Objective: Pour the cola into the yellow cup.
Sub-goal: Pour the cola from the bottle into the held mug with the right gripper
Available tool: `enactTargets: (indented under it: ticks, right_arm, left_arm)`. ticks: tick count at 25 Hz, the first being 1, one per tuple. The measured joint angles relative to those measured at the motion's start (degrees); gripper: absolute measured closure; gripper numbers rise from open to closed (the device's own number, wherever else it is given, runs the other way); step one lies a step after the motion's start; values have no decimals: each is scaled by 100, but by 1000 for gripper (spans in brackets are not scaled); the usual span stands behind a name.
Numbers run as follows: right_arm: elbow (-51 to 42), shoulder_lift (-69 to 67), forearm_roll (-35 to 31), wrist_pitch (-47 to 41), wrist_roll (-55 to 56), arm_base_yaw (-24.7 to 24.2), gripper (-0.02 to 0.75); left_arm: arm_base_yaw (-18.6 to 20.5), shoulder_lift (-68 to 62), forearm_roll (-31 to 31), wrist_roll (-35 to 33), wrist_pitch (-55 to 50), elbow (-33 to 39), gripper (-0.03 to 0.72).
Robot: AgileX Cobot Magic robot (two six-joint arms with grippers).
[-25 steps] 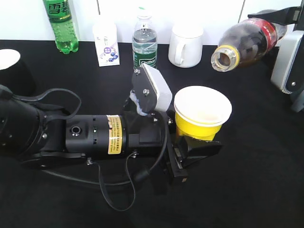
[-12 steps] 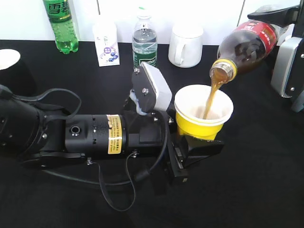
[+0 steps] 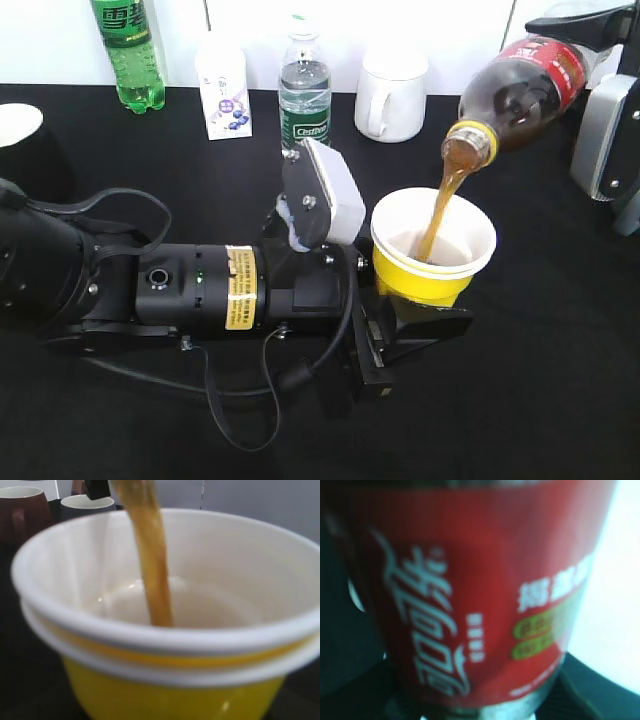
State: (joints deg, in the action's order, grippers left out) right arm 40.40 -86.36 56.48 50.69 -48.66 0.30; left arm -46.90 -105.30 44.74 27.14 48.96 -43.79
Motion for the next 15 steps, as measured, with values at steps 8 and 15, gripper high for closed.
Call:
enactTargets:
  ticks: [8,15]
  right_arm:
    - [0,0,-29,17,-191,0,321]
    - [0,0,-35,29,-259,0,321]
  left_arm:
    - [0,0,-5,0,-5,0,252]
    - [0,0,-5,0,-20,0,252]
